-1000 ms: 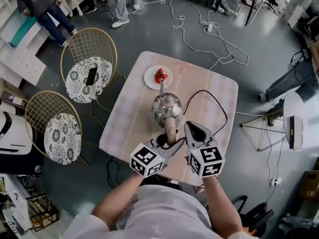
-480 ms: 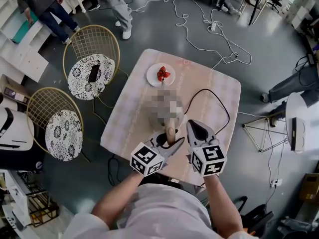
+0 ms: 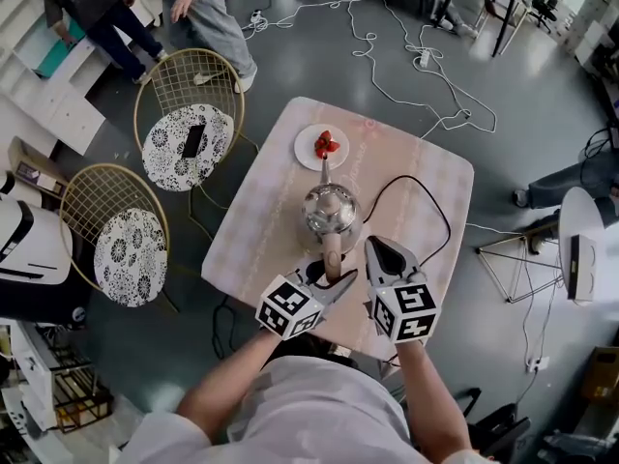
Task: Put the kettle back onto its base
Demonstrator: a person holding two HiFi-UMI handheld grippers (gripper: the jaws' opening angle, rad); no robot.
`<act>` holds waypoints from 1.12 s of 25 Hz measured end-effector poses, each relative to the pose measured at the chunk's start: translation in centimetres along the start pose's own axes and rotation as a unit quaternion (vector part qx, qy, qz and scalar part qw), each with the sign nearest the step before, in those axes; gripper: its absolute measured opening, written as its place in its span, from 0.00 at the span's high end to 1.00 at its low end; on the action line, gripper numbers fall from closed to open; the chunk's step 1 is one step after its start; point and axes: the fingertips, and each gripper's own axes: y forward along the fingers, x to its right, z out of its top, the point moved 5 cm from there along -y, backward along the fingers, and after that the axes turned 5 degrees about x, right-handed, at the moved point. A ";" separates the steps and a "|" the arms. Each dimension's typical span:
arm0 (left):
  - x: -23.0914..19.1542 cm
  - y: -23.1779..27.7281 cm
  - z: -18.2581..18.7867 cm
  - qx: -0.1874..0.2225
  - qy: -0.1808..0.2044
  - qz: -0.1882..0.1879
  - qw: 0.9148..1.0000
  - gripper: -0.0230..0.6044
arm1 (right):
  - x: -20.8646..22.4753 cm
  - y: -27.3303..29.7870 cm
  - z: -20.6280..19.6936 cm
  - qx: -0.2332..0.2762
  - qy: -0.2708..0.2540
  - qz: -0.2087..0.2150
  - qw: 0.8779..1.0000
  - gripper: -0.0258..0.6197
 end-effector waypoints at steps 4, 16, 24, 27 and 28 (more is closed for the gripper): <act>-0.2 0.0 -0.1 -0.006 -0.003 0.004 1.000 0.71 | -0.3 -0.3 -0.3 0.000 0.002 0.001 1.000 0.95; -0.6 -1.8 -1.0 -0.010 -0.057 0.037 0.998 0.62 | -1.3 -1.8 -1.3 -0.003 0.008 0.013 1.000 0.95; -0.6 -3.5 -1.6 -0.009 -0.058 0.071 0.996 0.62 | -2.3 -2.8 -1.9 -0.002 0.008 0.027 1.000 0.95; -0.5 -4.0 -1.6 -0.009 -0.056 0.083 0.995 0.62 | -2.7 -3.2 -2.1 -0.002 0.008 0.032 0.999 0.95; -0.4 -4.2 -1.6 -0.008 -0.055 0.087 0.995 0.62 | -2.7 -3.4 -2.2 -0.001 0.008 0.033 0.999 0.95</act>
